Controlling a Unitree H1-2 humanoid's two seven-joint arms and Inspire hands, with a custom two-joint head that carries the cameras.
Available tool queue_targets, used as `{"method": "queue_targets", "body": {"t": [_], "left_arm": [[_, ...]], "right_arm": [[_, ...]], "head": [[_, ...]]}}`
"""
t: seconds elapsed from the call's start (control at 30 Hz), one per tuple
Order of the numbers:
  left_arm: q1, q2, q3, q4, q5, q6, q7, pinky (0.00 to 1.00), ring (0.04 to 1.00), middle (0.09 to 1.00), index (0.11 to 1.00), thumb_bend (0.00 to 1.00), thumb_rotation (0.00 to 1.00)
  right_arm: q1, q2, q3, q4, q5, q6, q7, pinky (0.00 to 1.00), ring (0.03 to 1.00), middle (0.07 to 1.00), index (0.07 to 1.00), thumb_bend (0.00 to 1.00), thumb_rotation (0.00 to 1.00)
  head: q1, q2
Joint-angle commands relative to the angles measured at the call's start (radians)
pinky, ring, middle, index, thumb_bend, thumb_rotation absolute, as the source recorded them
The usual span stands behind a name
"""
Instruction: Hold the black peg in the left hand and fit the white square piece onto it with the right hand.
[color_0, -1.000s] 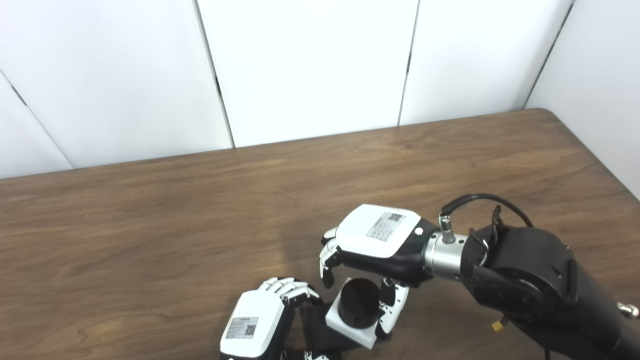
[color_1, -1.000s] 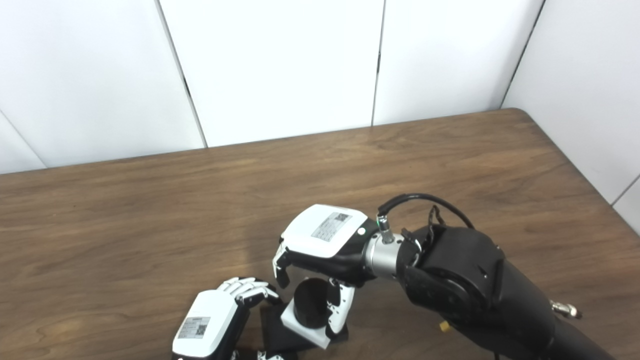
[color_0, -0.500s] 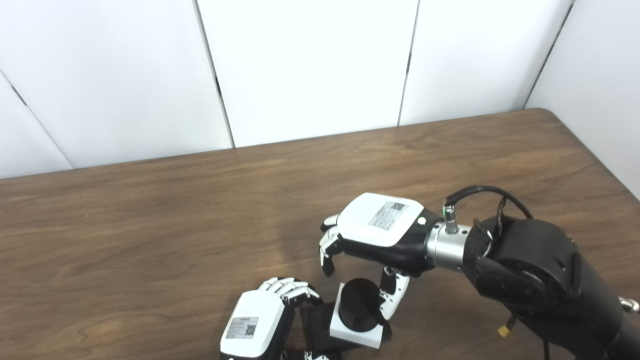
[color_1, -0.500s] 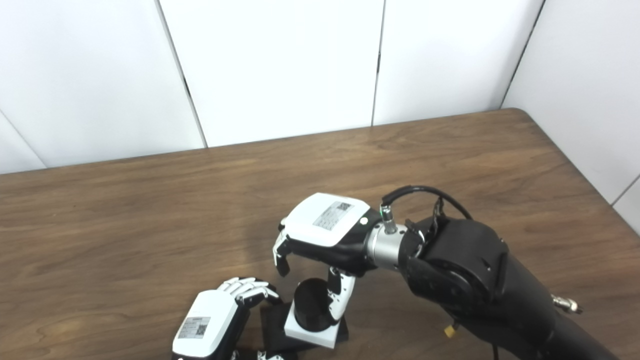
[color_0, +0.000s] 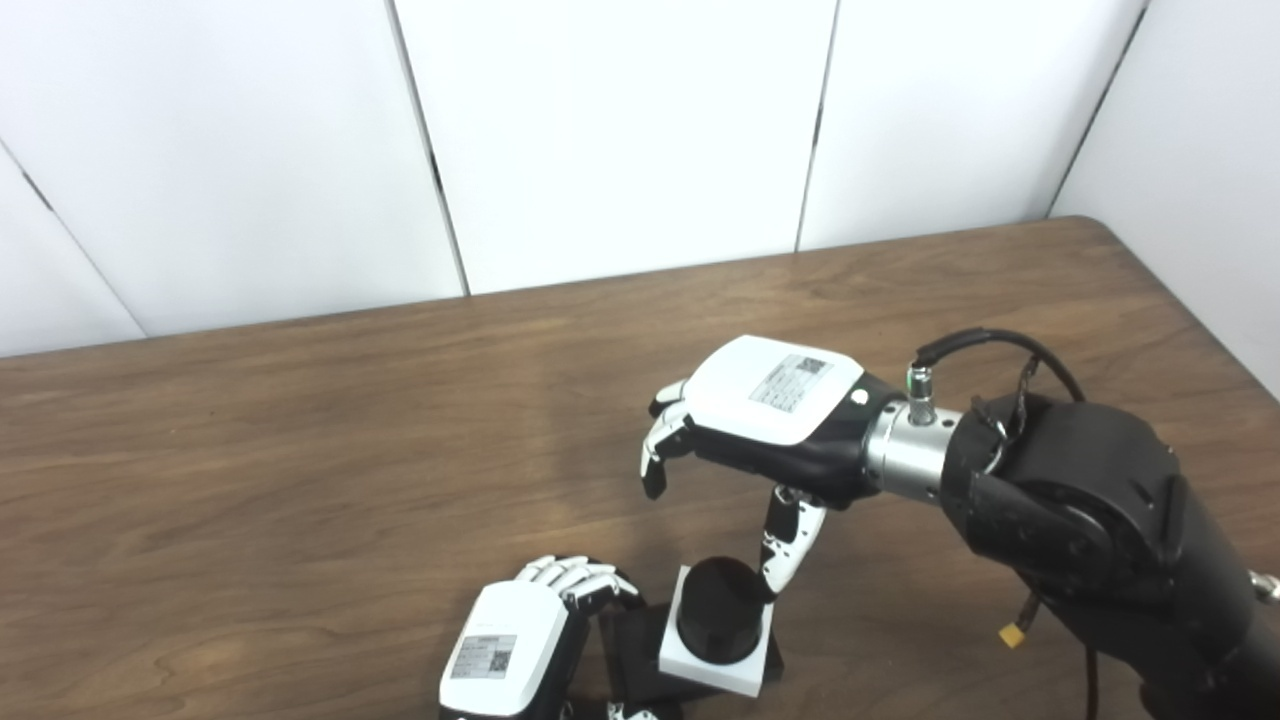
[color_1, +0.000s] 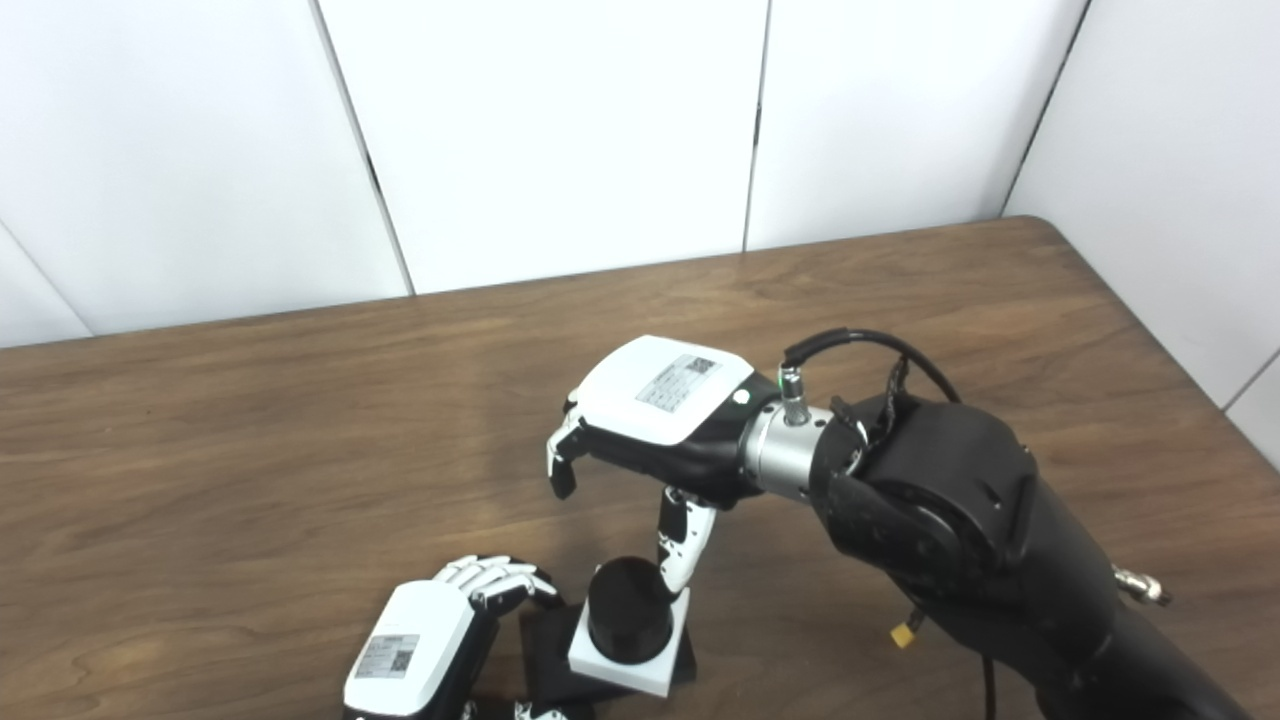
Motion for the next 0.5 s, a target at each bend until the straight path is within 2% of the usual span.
{"method": "queue_targets", "body": {"t": [0.0, 0.03, 0.07, 0.1, 0.17, 0.3, 0.47], "left_arm": [[0.024, 0.007, -0.001, 0.017, 0.034, 0.004, -0.016, 0.83, 0.794, 0.766, 0.498, 0.51, 0.08], [0.026, 0.005, 0.001, 0.017, 0.036, 0.005, -0.011, 0.83, 0.798, 0.772, 0.498, 0.51, 0.08], [0.029, 0.002, 0.003, 0.017, 0.039, 0.005, -0.006, 0.83, 0.802, 0.779, 0.613, 0.58, 0.19], [0.03, 0.0, 0.005, 0.018, 0.041, 0.004, -0.002, 0.83, 0.809, 0.789, 0.687, 0.64, 0.27], [0.034, -0.005, 0.011, 0.018, 0.044, 0.005, 0.005, 0.84, 0.819, 0.8, 0.758, 0.7, 0.37], [0.042, -0.015, 0.018, -0.021, 0.066, 0.019, -0.028, 0.84, 0.816, 0.795, 0.771, 0.8, 0.49], [0.04, -0.035, 0.02, -0.081, 0.092, 0.021, -0.074, 0.82, 0.804, 0.779, 0.753, 0.83, 0.56]], "right_arm": [[-0.033, -0.015, -0.023, -0.018, 0.0, -0.022, 0.038, 0.82, 0.884, 0.782, 0.667, 0.87, 0.15], [-0.032, -0.015, -0.024, -0.018, -0.001, -0.023, 0.038, 0.82, 0.883, 0.782, 0.668, 0.86, 0.14], [-0.031, -0.014, -0.025, -0.018, -0.002, -0.023, 0.037, 0.81, 0.883, 0.782, 0.667, 0.86, 0.13], [-0.031, -0.013, -0.026, -0.017, -0.003, -0.023, 0.037, 0.81, 0.88, 0.78, 0.667, 0.86, 0.12], [-0.031, -0.01, -0.025, -0.015, -0.01, -0.024, 0.036, 0.81, 0.88, 0.779, 0.666, 0.86, 0.11], [-0.031, -0.01, -0.03, -0.007, -0.008, -0.027, 0.026, 0.81, 0.882, 0.778, 0.668, 0.86, 0.1], [-0.031, -0.023, -0.049, 0.01, 0.013, -0.039, 0.006, 0.81, 0.88, 0.773, 0.661, 0.86, 0.09]], "head": [[0.001, 0.001], [-0.001, 0.001], [-0.001, 0.001], [0.002, 0.005], [0.002, 0.001], [-0.006, 0.002], [-0.014, -0.006]]}}
